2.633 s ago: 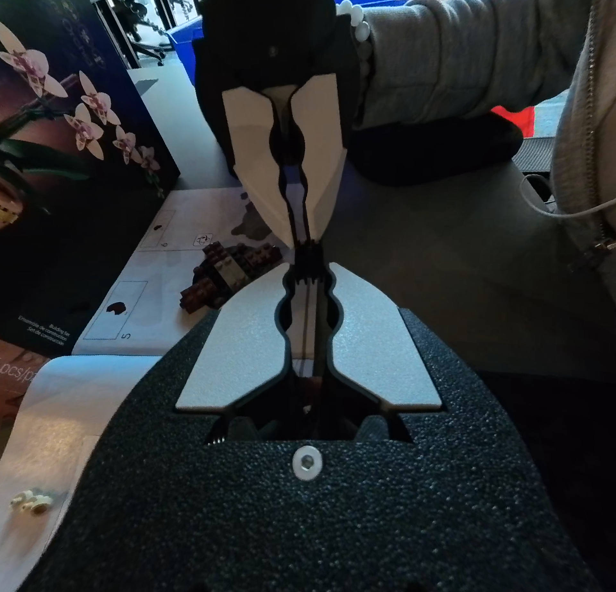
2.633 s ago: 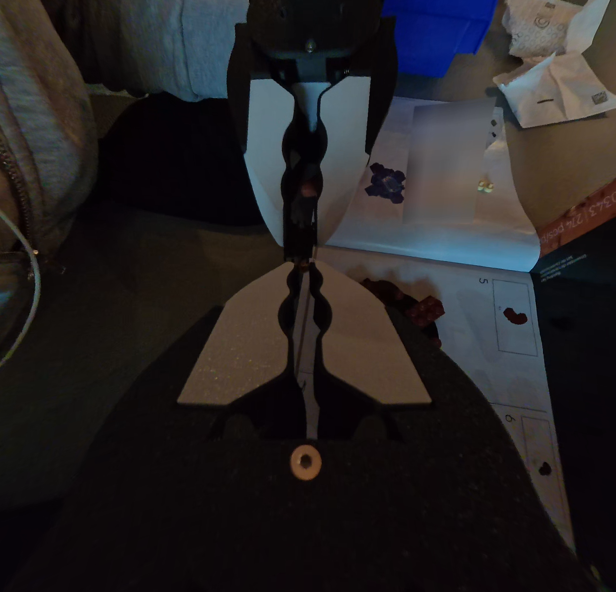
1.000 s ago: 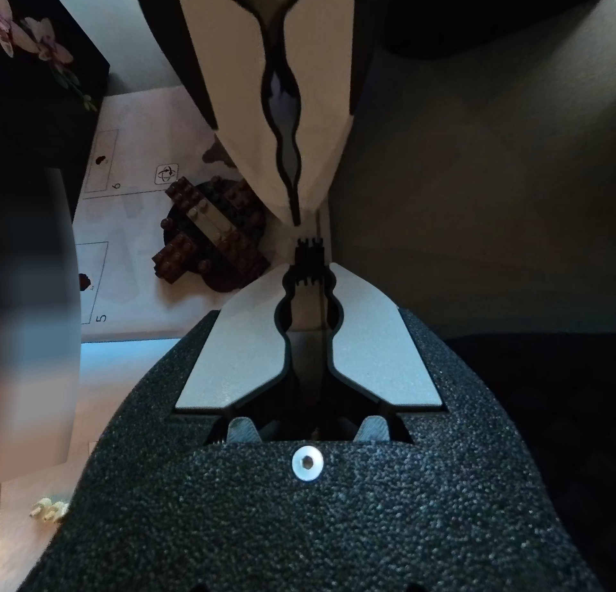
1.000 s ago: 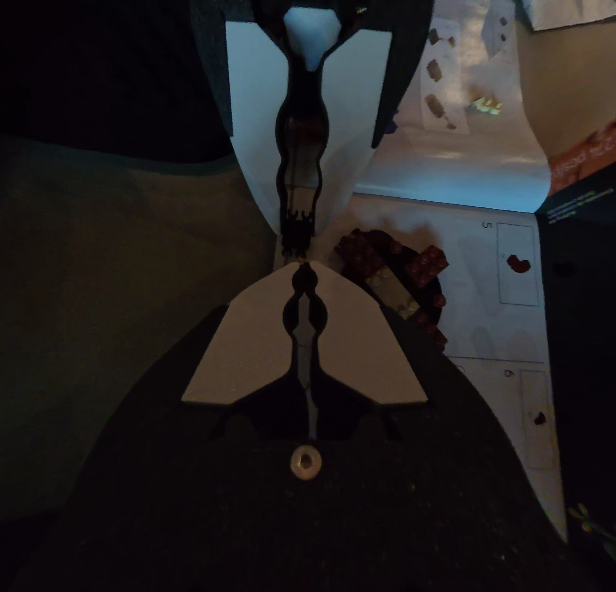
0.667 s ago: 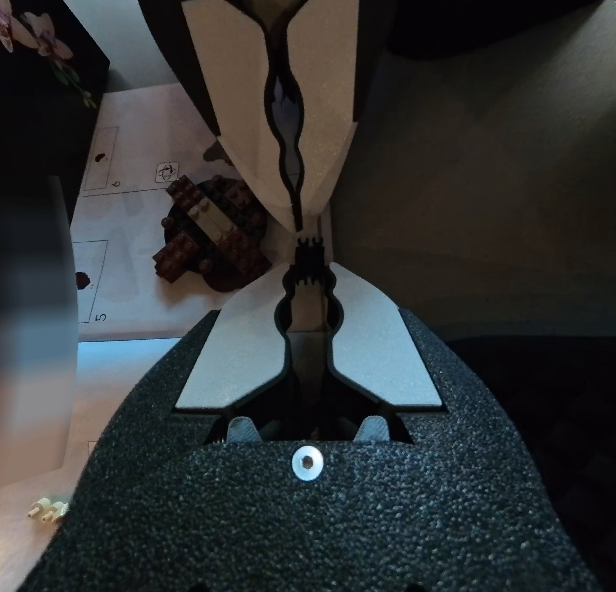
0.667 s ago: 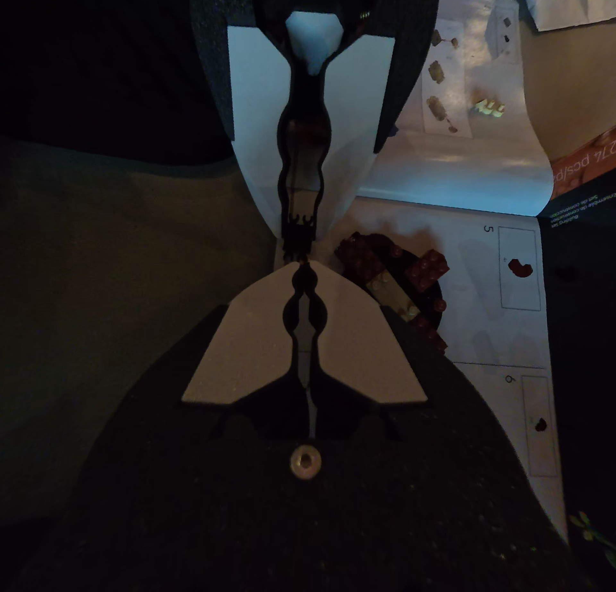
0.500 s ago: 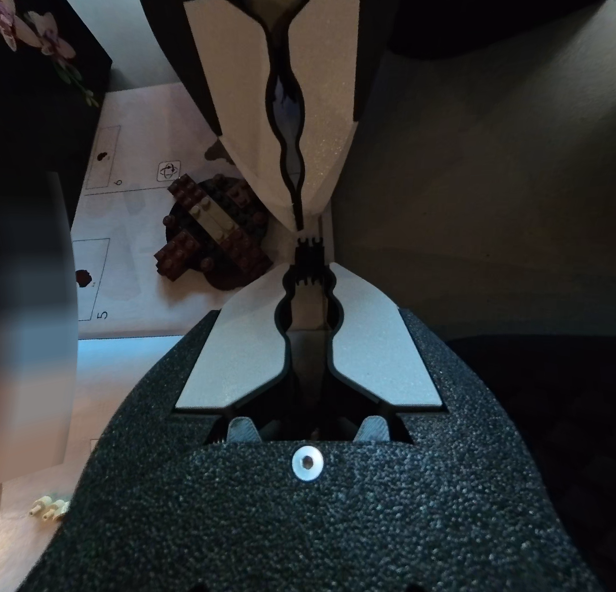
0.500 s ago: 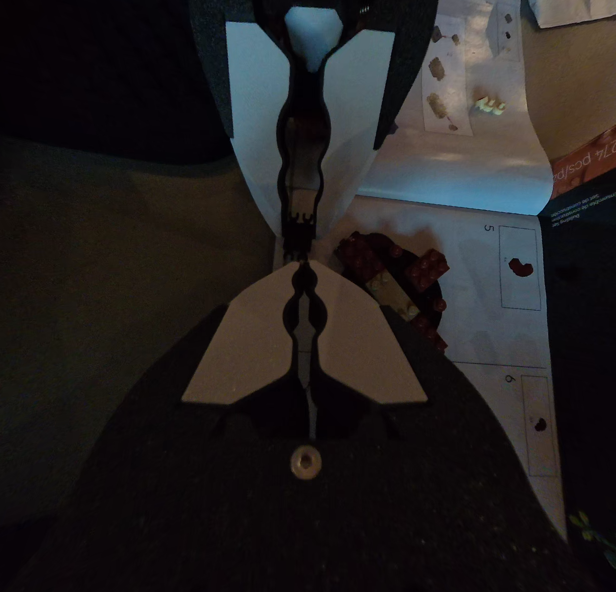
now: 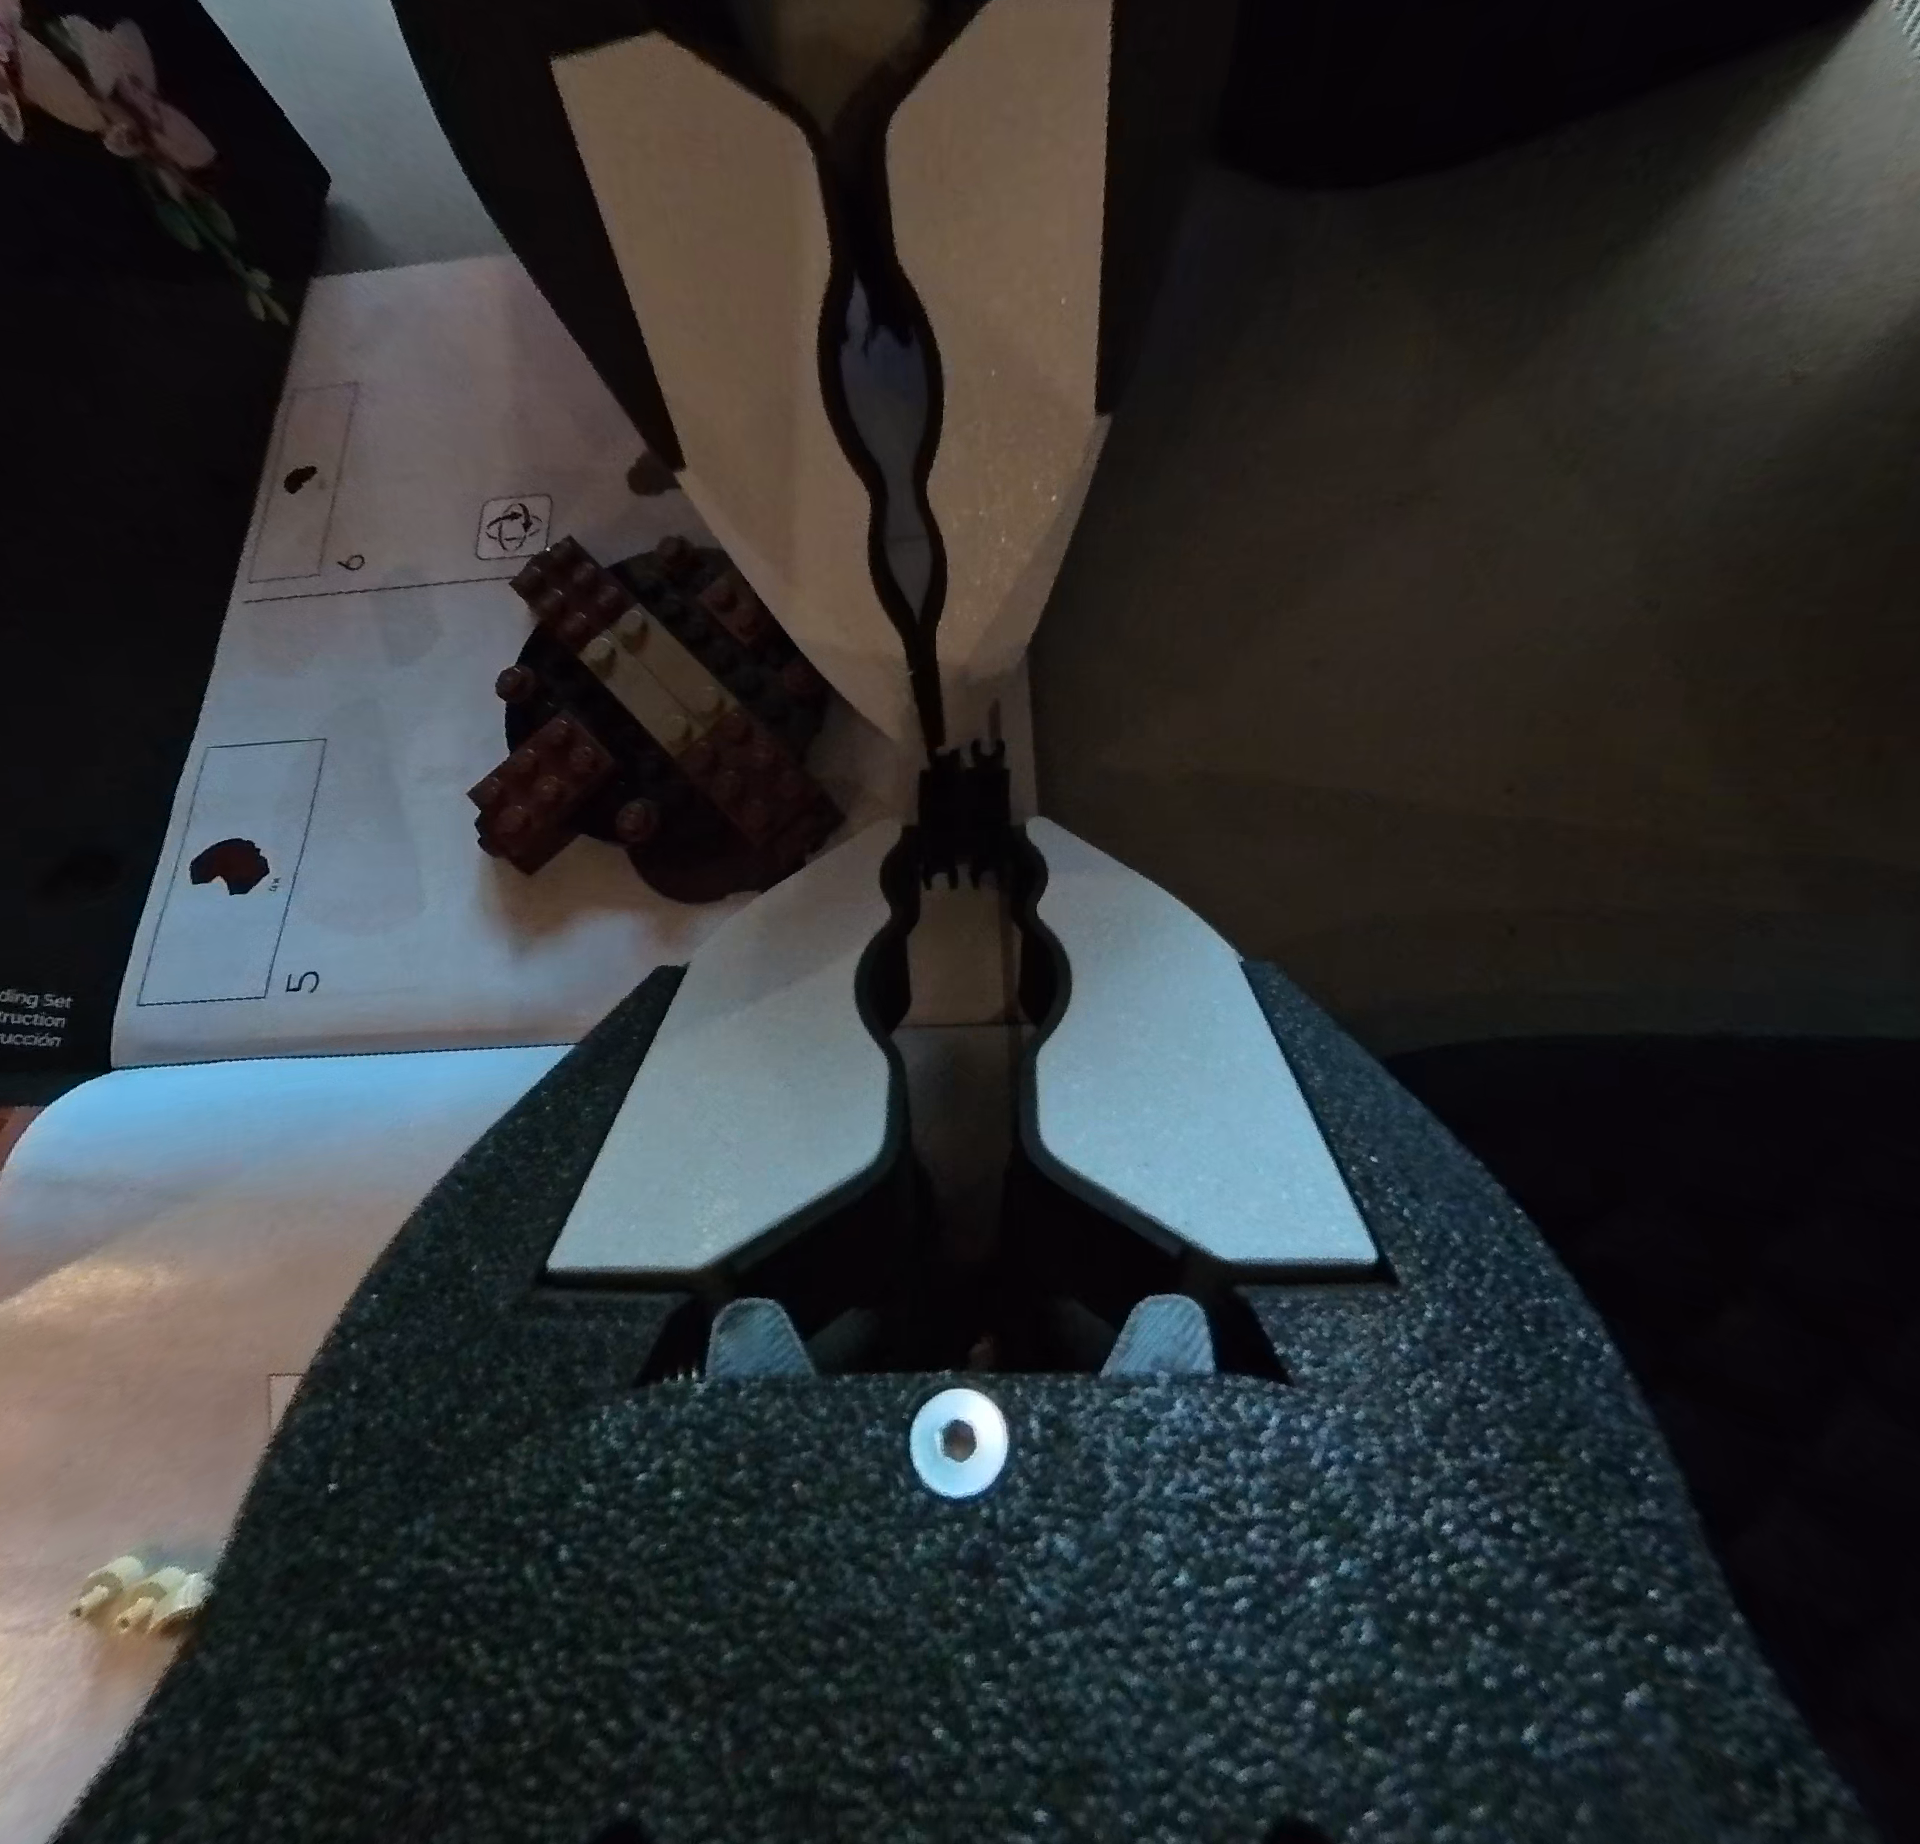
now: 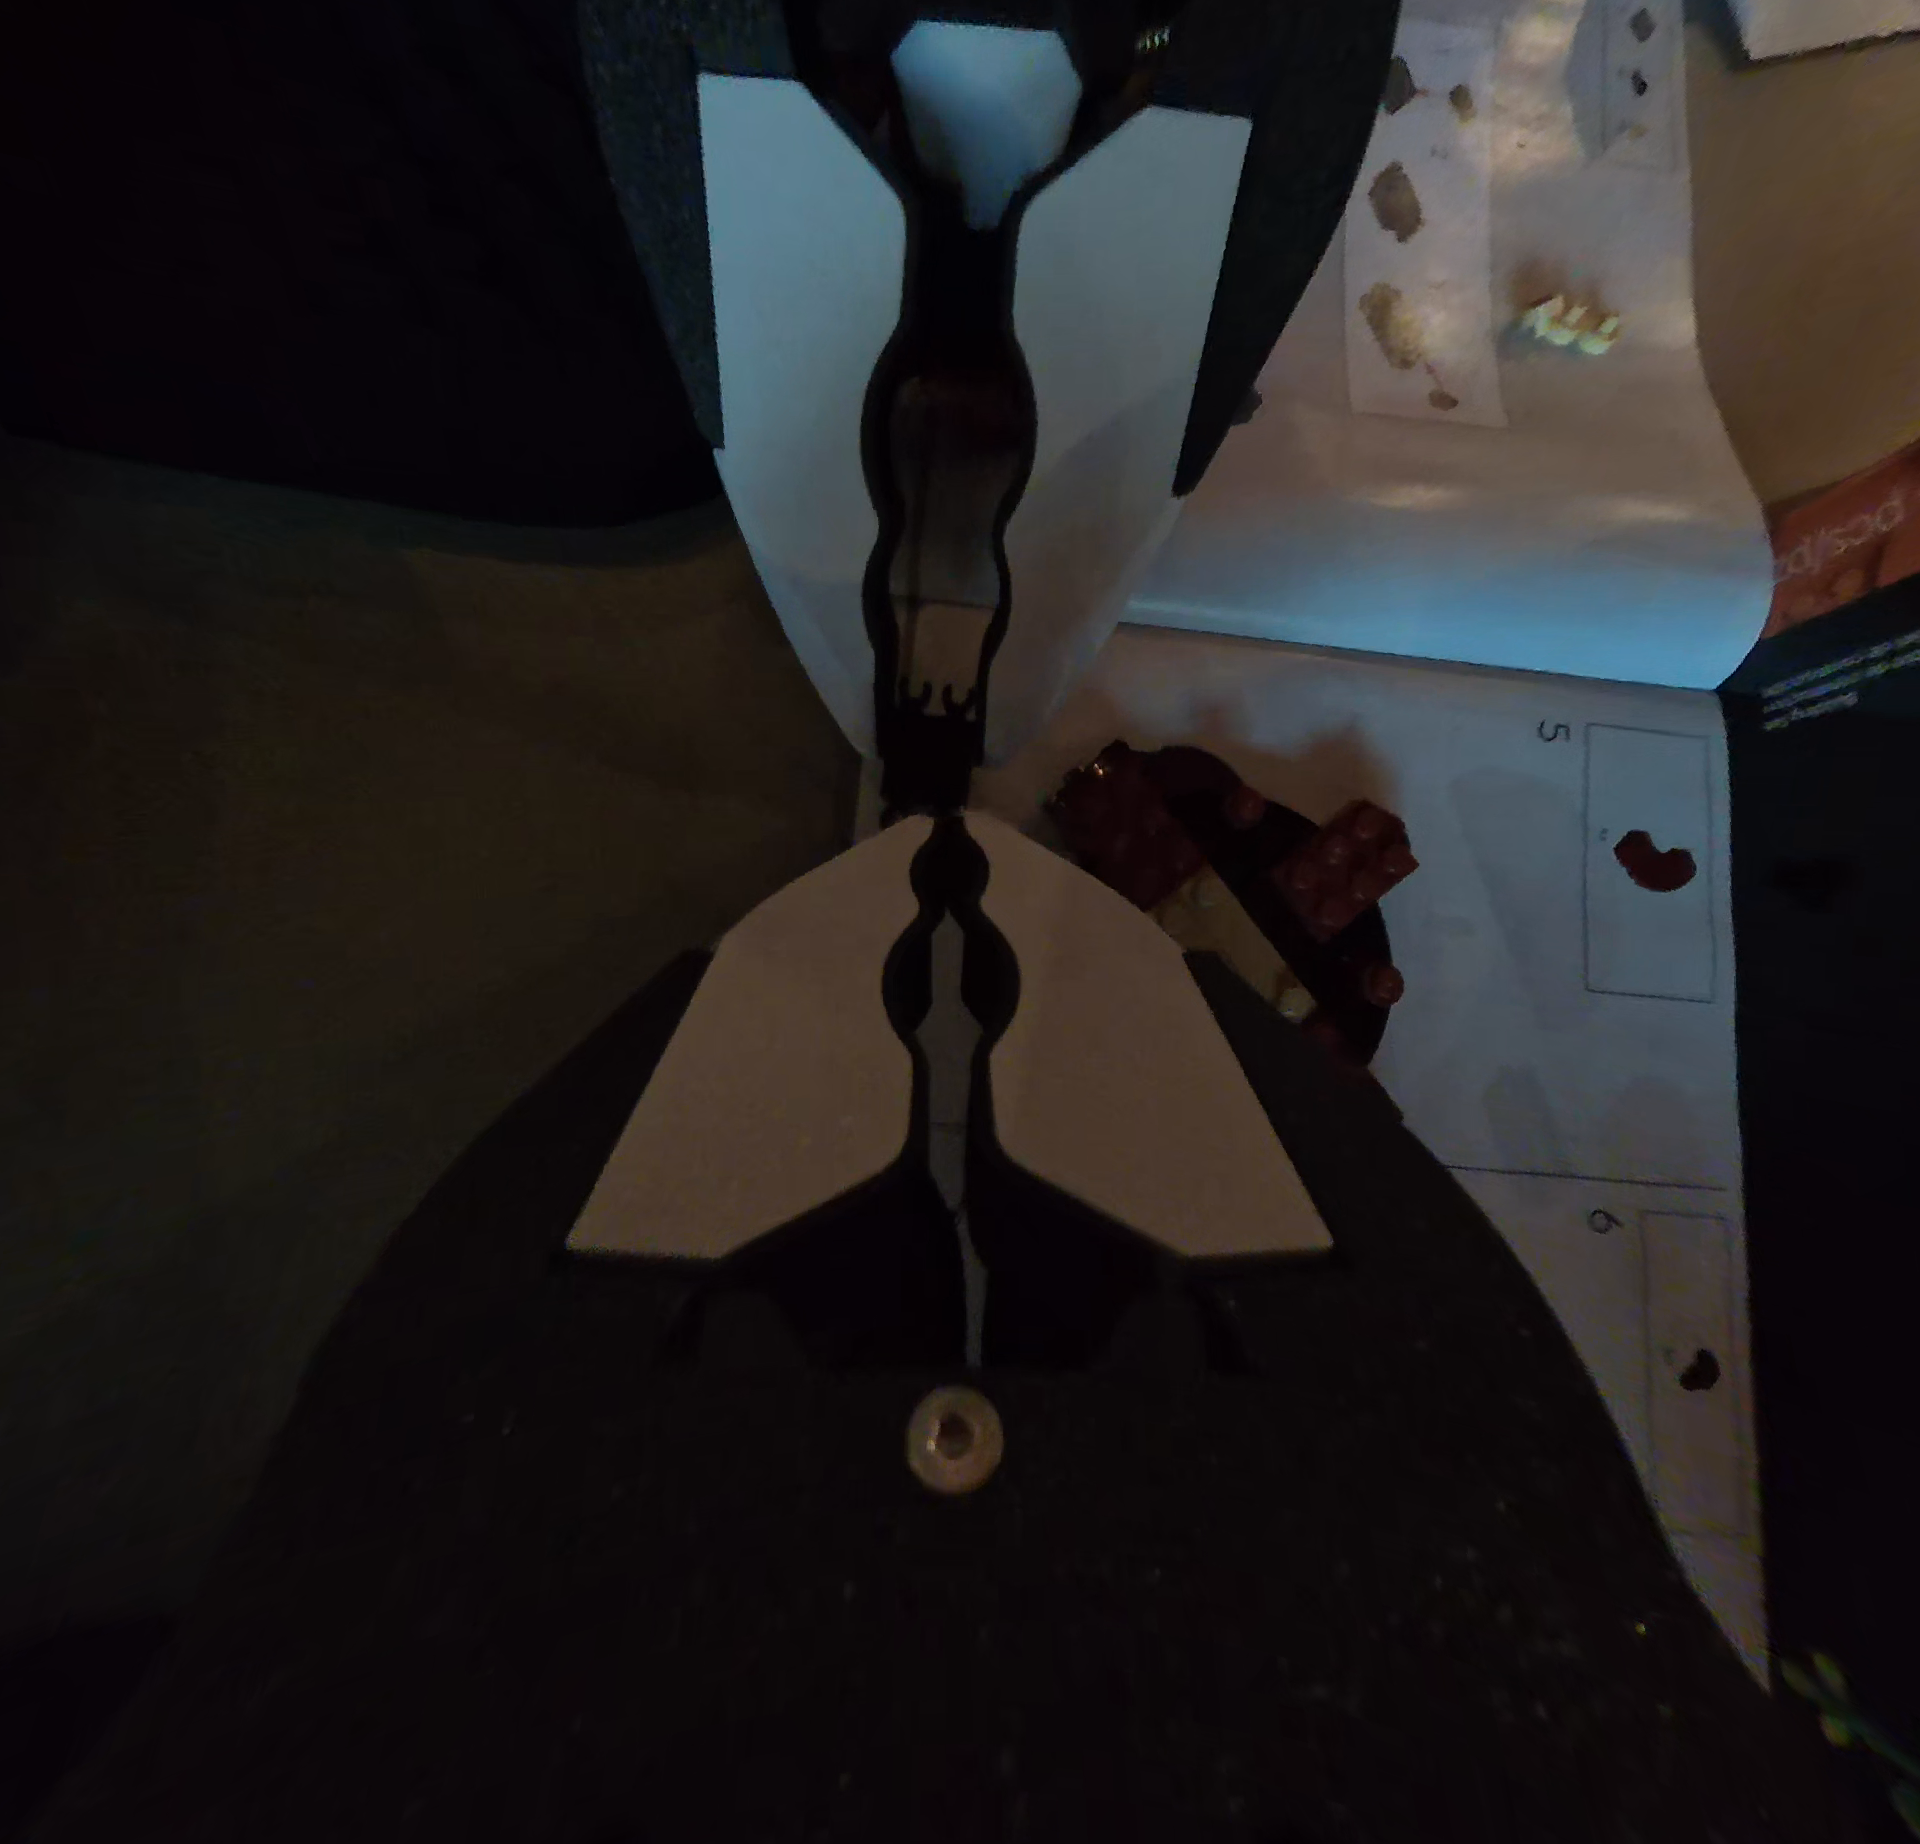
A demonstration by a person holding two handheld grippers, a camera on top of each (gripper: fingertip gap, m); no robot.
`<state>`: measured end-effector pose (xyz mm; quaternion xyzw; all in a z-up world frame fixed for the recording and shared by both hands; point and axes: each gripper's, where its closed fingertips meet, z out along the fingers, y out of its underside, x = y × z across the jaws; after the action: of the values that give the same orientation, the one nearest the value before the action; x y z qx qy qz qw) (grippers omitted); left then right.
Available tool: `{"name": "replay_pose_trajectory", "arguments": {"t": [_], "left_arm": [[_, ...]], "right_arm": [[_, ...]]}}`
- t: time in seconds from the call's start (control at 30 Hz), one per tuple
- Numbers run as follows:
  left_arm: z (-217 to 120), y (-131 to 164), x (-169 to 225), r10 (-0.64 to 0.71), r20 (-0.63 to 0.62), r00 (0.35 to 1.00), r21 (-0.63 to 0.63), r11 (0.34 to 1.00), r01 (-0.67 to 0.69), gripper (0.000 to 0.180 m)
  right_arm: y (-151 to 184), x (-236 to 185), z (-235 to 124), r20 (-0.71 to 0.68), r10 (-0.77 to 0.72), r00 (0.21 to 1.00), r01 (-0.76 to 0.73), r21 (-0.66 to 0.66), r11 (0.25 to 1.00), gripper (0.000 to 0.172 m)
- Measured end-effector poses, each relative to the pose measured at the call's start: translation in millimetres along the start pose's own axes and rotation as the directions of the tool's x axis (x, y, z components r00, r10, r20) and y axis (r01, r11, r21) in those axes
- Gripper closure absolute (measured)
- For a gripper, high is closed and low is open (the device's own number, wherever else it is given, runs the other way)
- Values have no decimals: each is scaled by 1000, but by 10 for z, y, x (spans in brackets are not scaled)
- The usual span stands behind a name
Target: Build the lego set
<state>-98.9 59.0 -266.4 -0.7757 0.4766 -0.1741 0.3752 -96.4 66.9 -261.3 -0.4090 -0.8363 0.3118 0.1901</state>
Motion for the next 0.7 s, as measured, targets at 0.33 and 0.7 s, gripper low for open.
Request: {"name": "replay_pose_trajectory", "arguments": {"t": [0.33,0.7], "left_arm": [[4,5,-3,-17,-13,1000,-3,1000,17,164],[4,8,1,-24,-15,1000,-5,1000,24,164]], "right_arm": [[-28,1,8,38,-11,999,13,-60,998,172],[-8,-3,35,55,30,998,-20,-168,986,172]]}}
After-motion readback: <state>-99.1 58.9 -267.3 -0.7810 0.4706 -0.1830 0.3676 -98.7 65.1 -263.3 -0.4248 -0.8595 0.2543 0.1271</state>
